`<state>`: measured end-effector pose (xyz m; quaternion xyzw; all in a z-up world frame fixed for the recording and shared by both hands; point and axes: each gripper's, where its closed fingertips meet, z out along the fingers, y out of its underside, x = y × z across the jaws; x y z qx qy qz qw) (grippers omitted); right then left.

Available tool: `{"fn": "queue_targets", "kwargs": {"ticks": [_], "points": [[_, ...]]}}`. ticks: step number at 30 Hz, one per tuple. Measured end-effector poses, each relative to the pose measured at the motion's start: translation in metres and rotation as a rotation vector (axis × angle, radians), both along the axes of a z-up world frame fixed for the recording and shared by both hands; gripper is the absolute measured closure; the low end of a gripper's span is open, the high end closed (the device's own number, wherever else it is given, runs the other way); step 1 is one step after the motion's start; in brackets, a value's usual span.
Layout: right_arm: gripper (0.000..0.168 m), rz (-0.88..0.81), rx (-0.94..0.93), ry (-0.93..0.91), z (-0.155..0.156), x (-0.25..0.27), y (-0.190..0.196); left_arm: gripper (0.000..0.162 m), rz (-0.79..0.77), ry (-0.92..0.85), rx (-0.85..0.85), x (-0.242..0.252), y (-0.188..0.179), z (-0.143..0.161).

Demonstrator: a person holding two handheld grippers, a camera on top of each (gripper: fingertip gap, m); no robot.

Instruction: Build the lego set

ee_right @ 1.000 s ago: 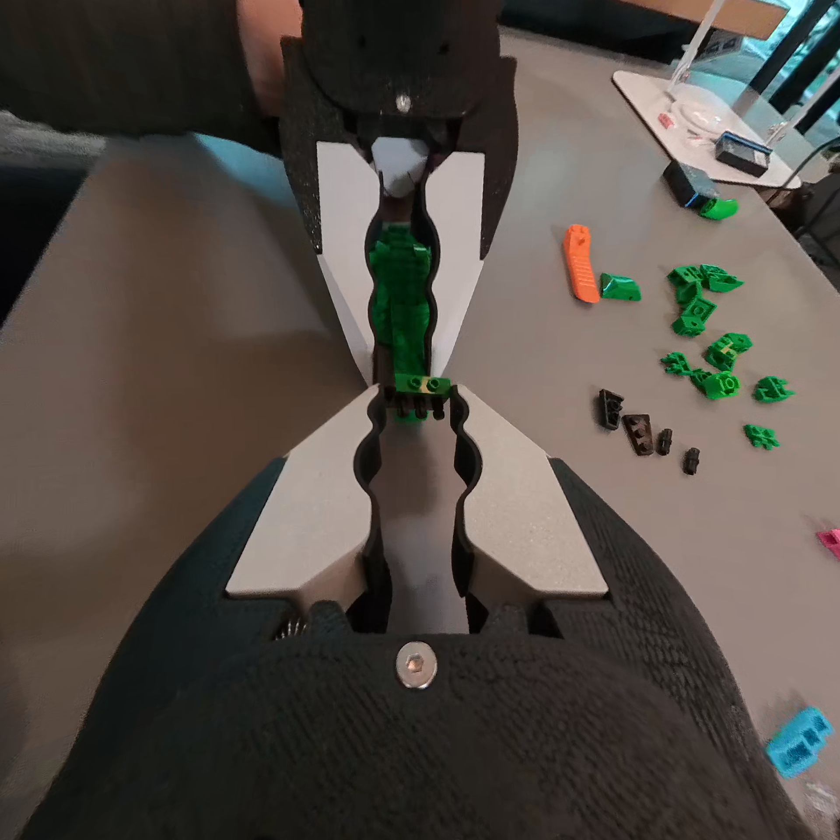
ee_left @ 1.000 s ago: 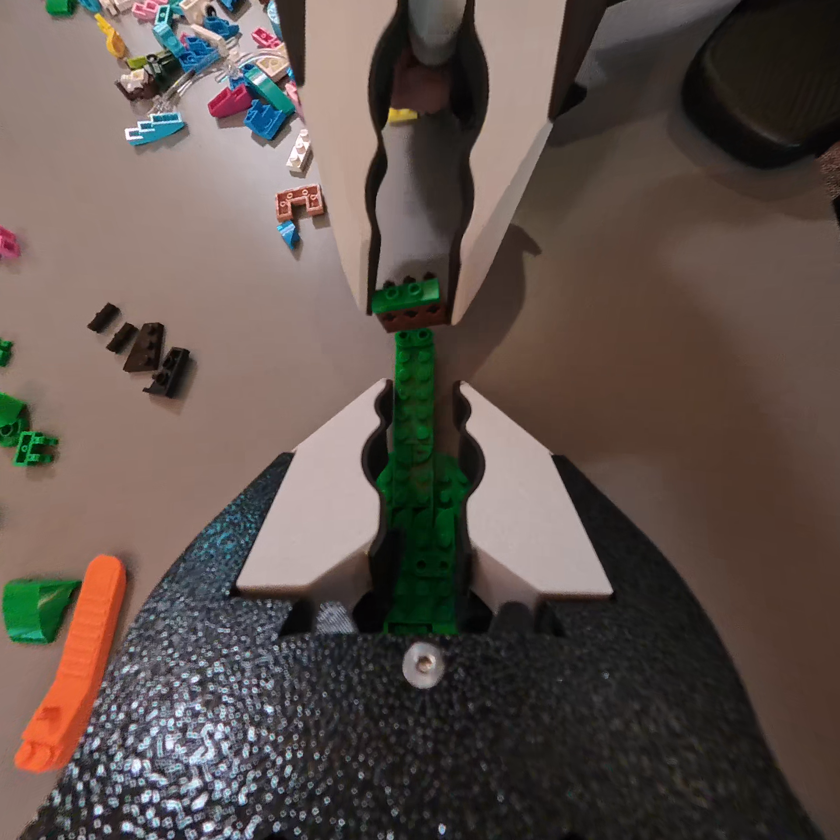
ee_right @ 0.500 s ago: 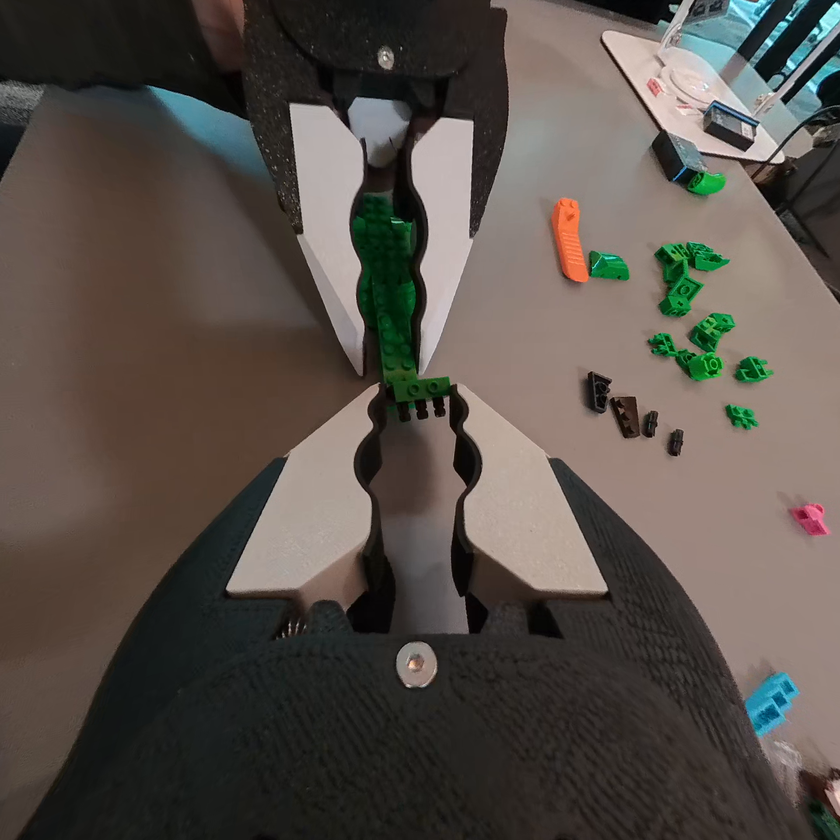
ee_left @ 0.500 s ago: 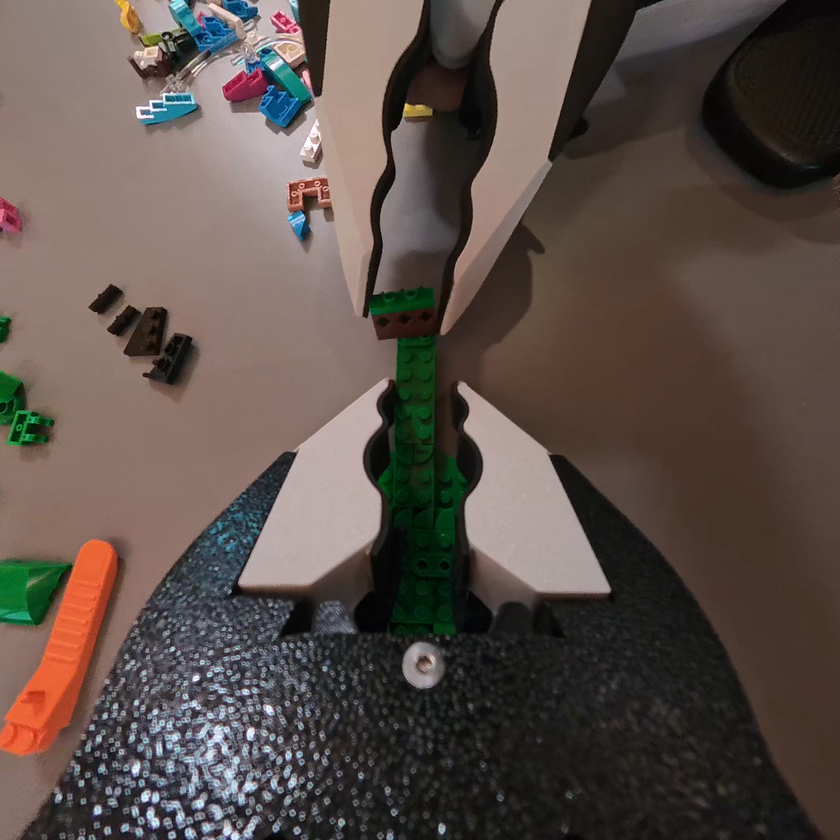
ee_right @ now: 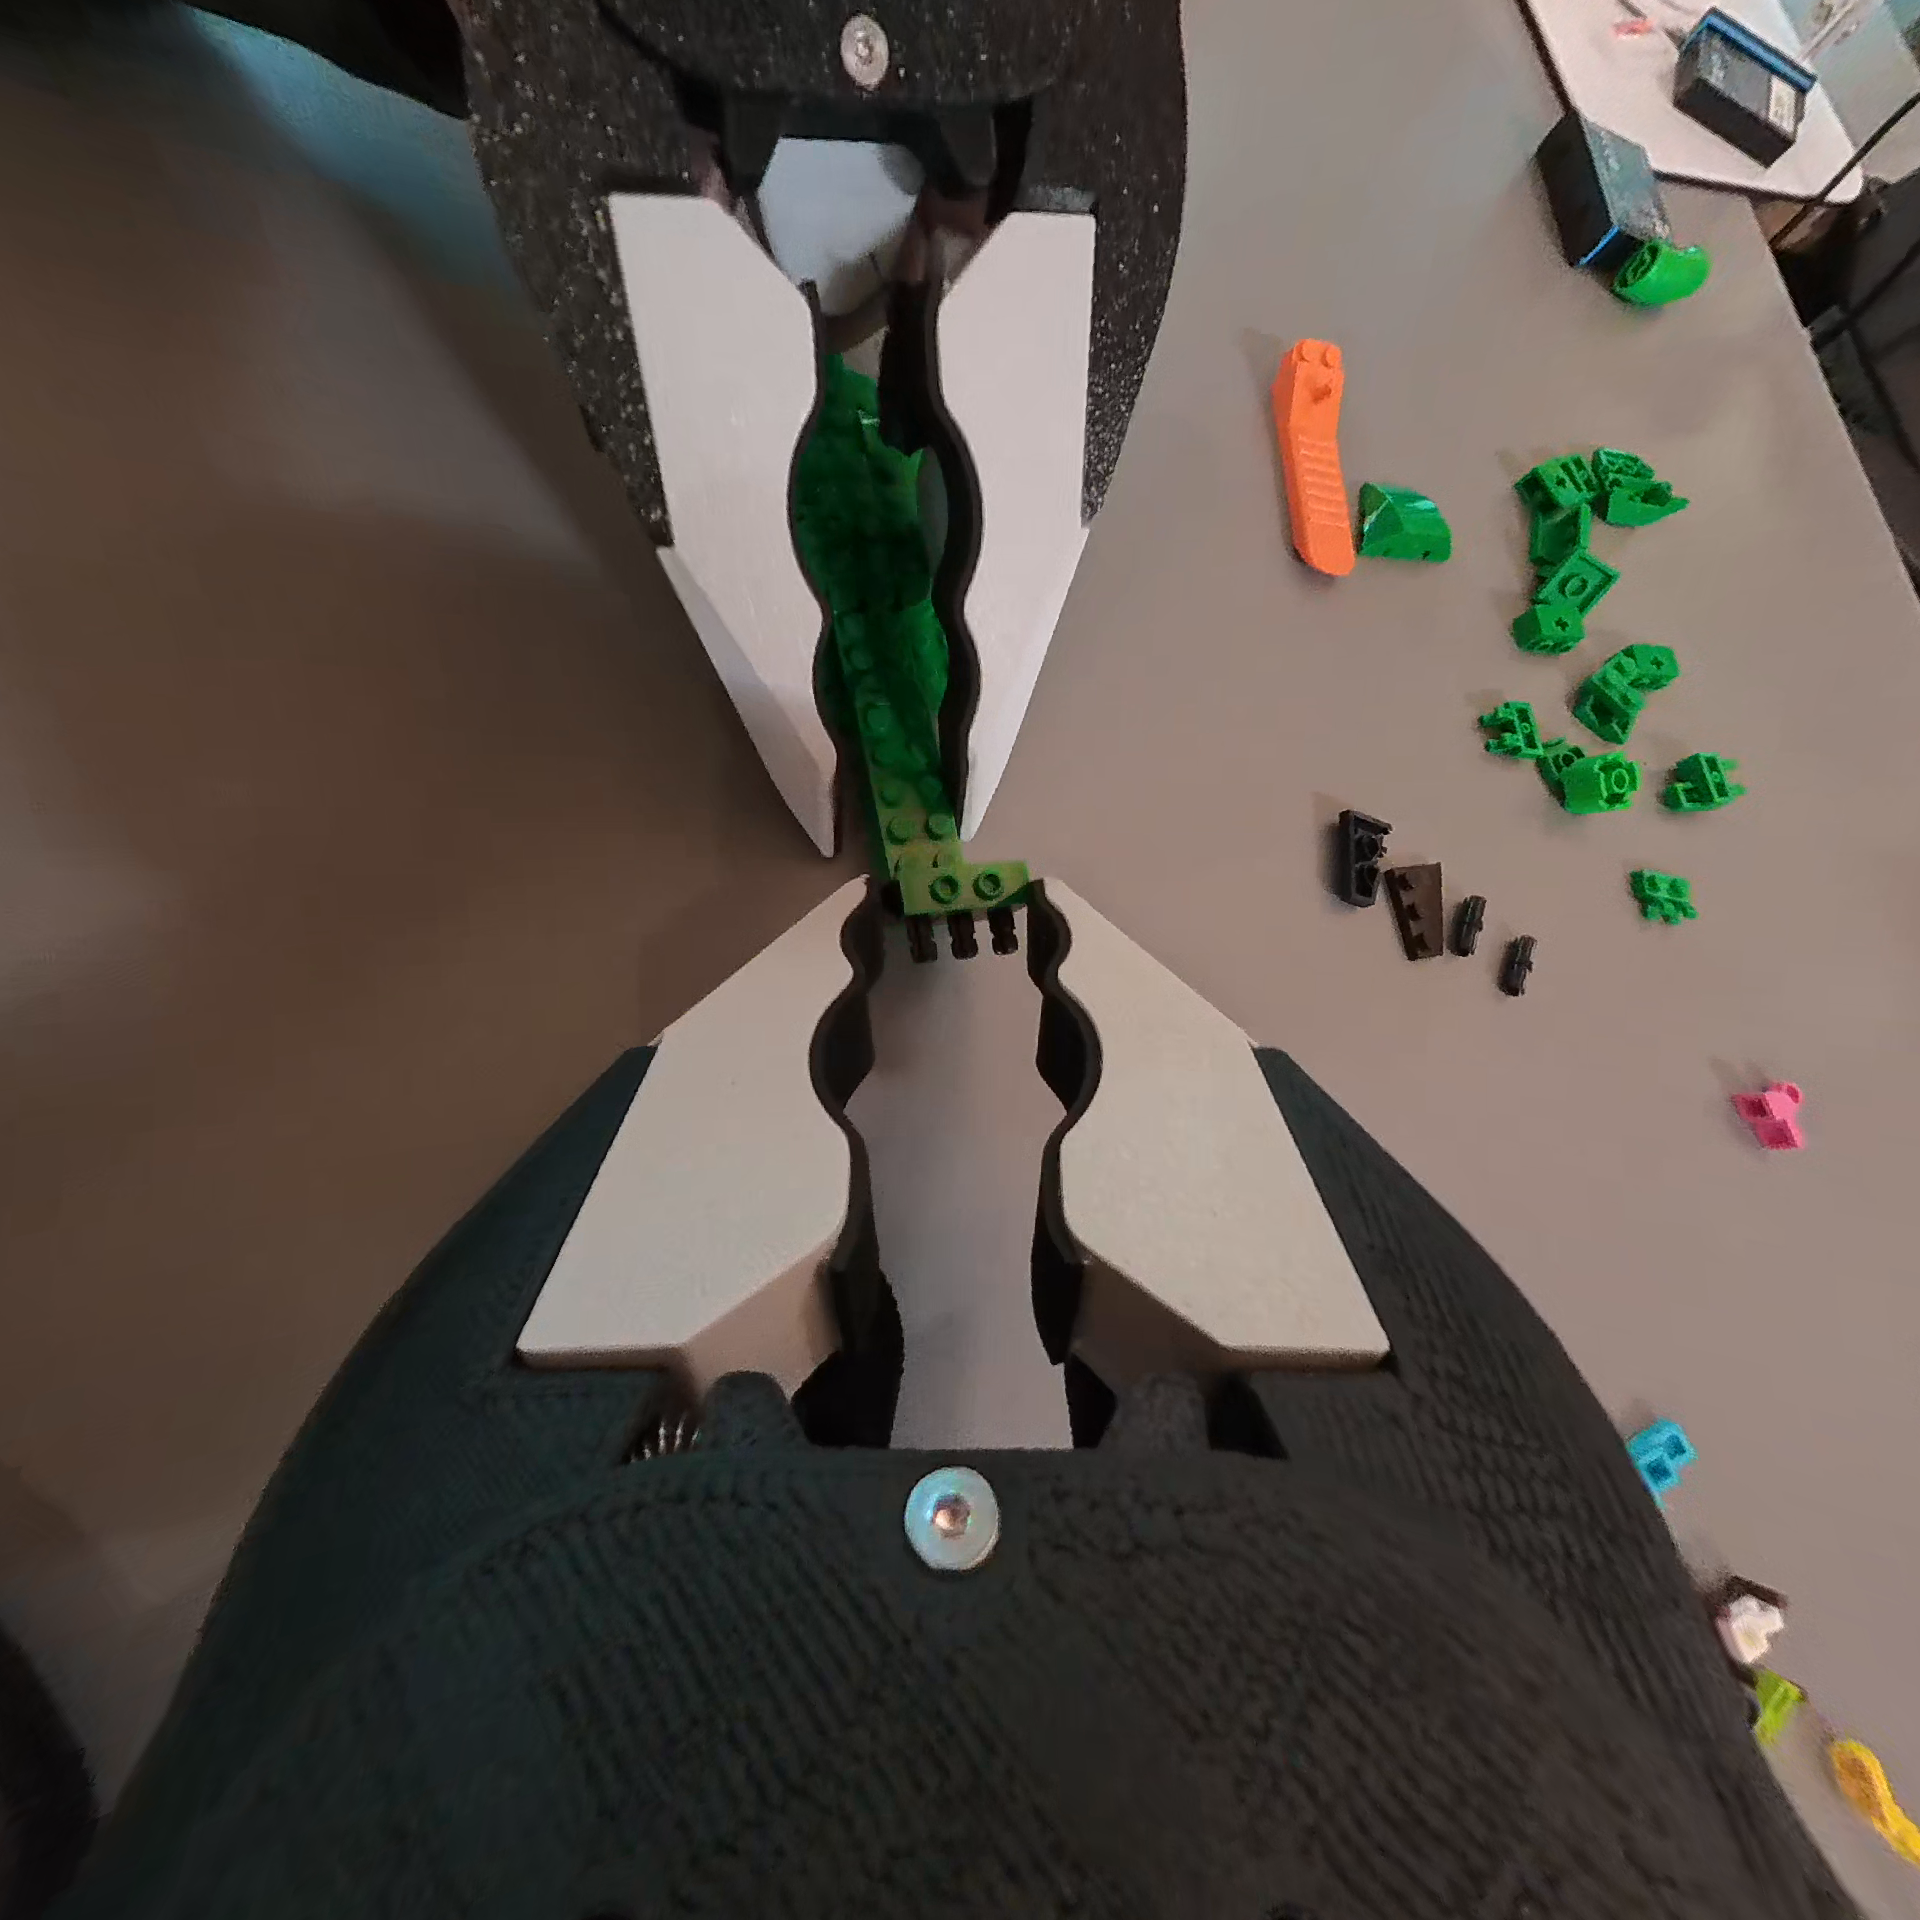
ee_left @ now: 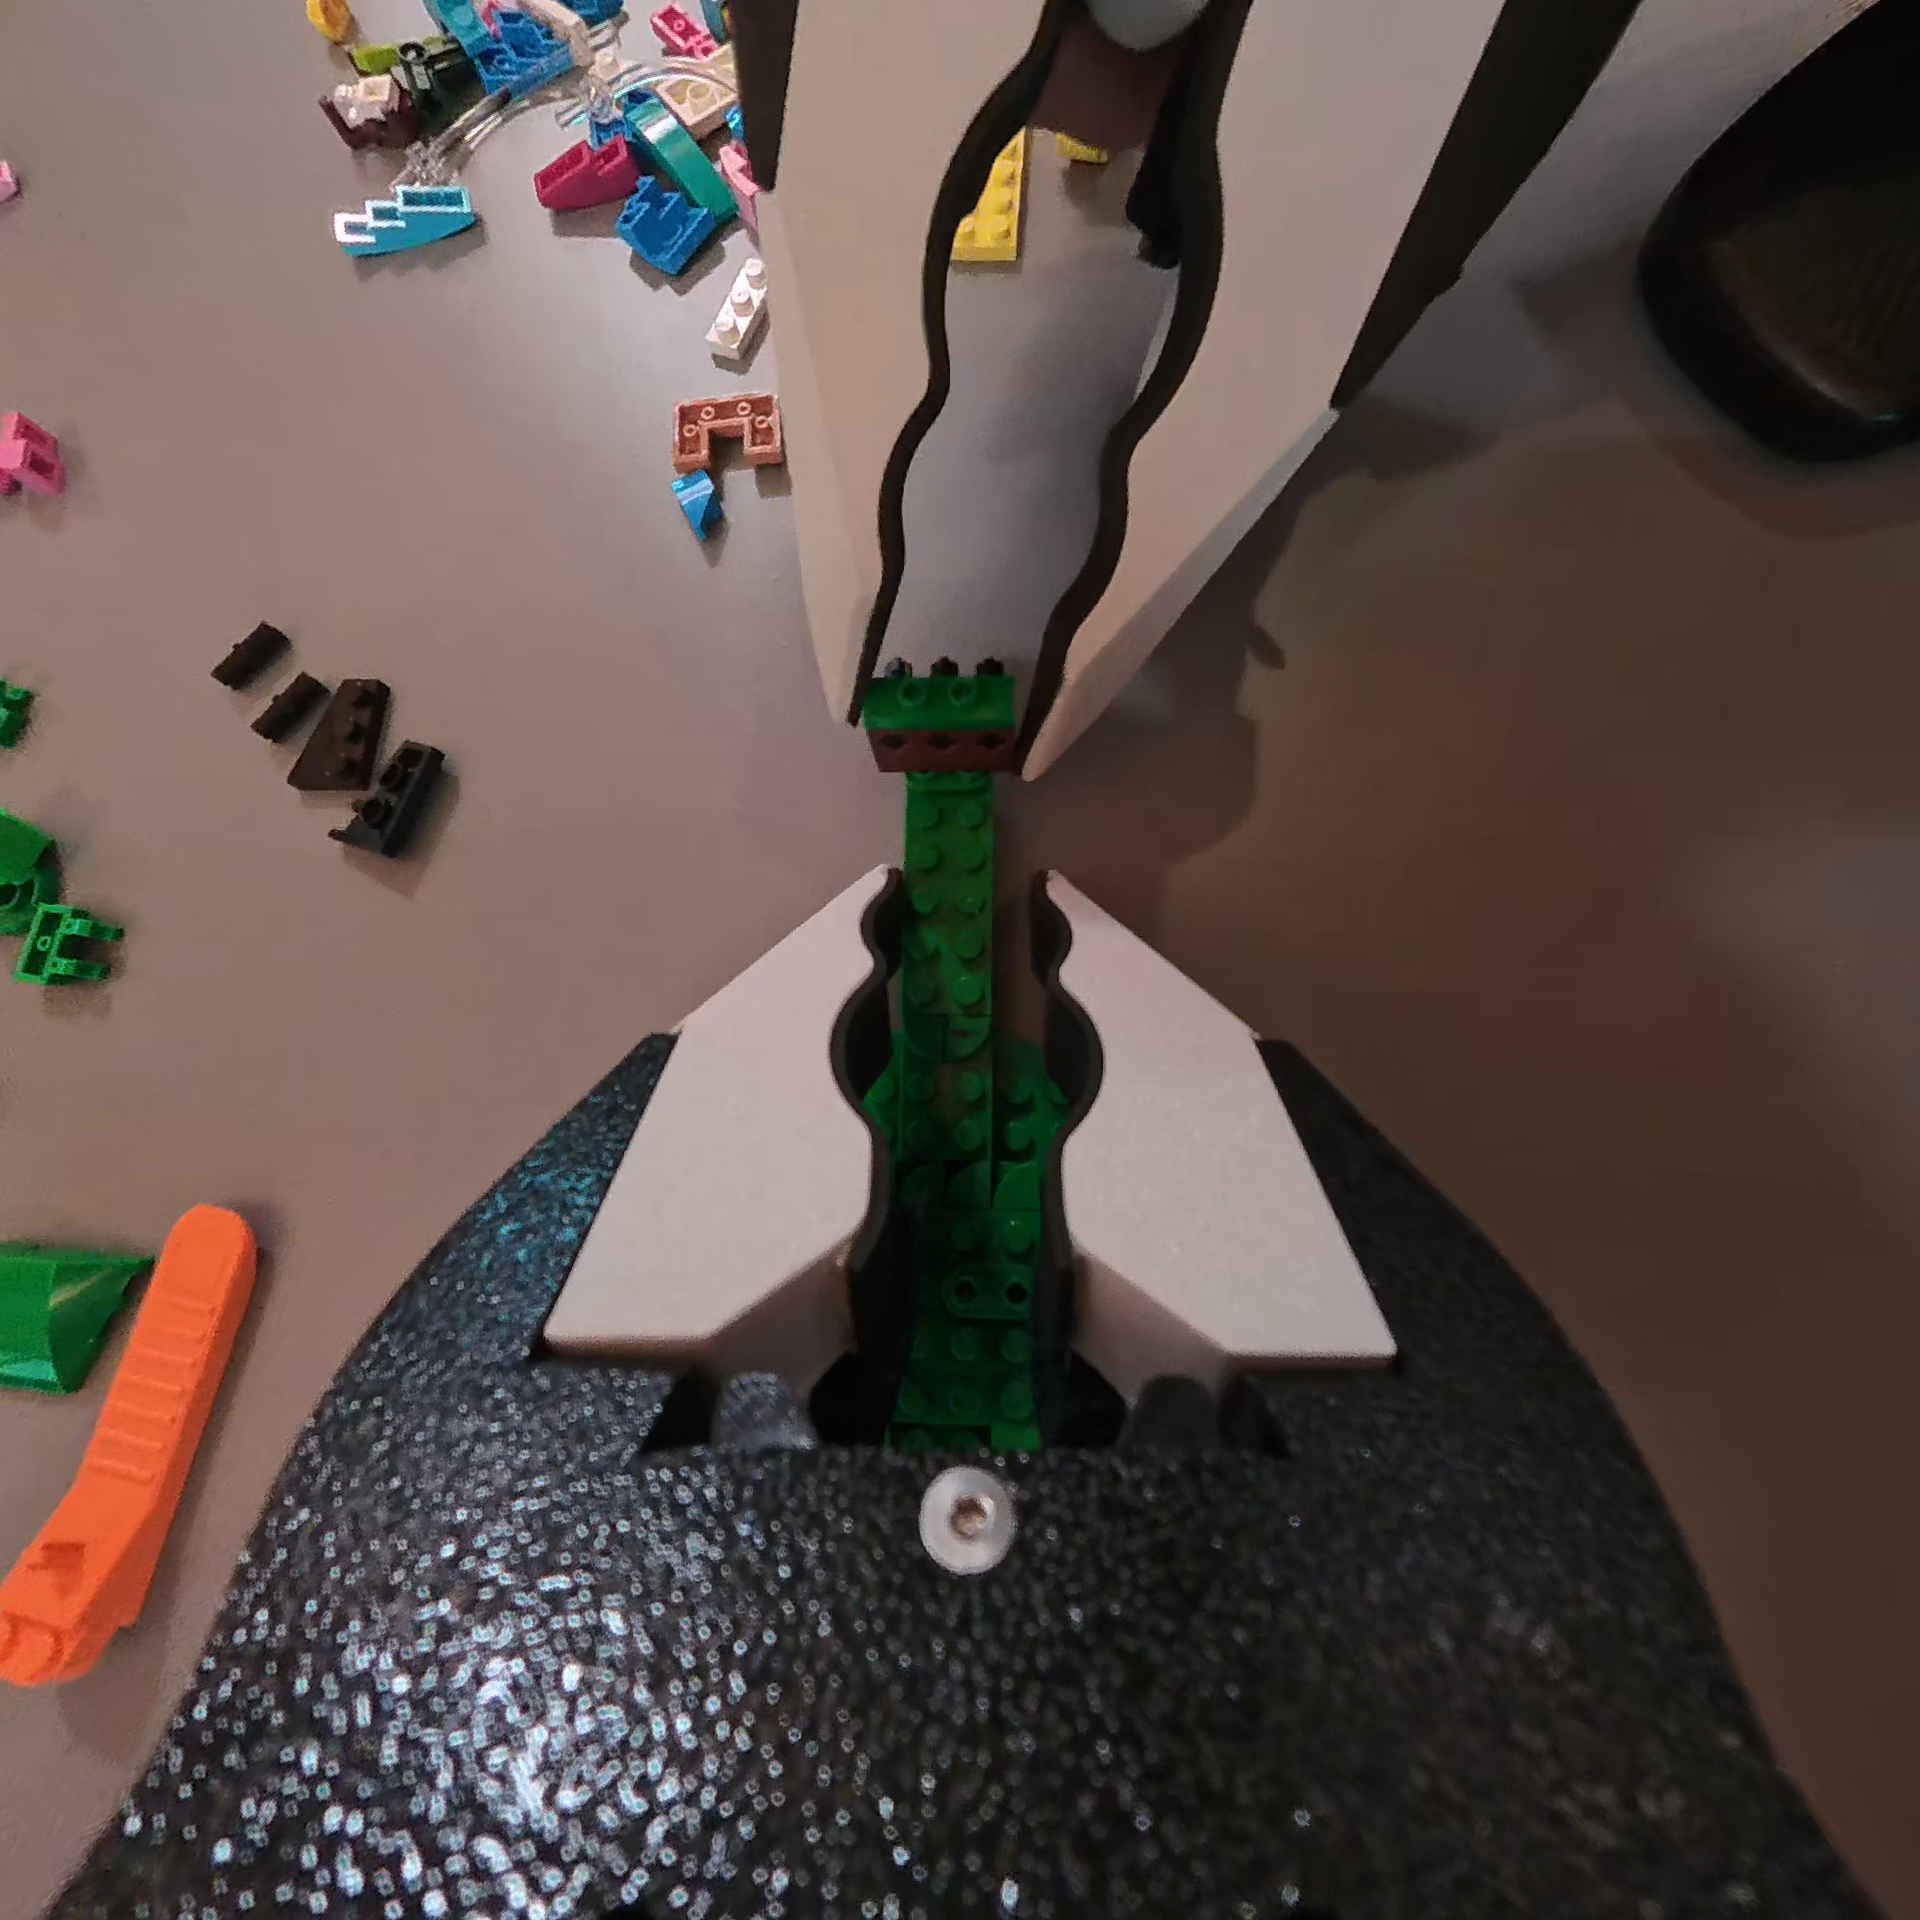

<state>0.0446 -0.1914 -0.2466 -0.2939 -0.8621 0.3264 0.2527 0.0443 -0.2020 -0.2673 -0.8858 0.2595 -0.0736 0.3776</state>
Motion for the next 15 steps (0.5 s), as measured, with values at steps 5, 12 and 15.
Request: {"fn": "queue_targets", "kwargs": {"ticks": [5,12,15], "points": [[0.142,-0.044,0.024,-0.033,-0.0001,-0.0004,-0.0003,0.140,0.022,-0.001,-0.001,0.0005,0.0006,0.0000],[0.142,-0.024,0.085,-0.027,-0.0004,0.0023,-0.0006,0.141,0.032,0.002,0.012,0.0029,0.0016,0.0003],[0.142,-0.020,0.125,-0.029,-0.0008,0.0024,-0.0006,0.141,0.032,0.002,0.012,0.0030,0.0016,0.0003]]}}
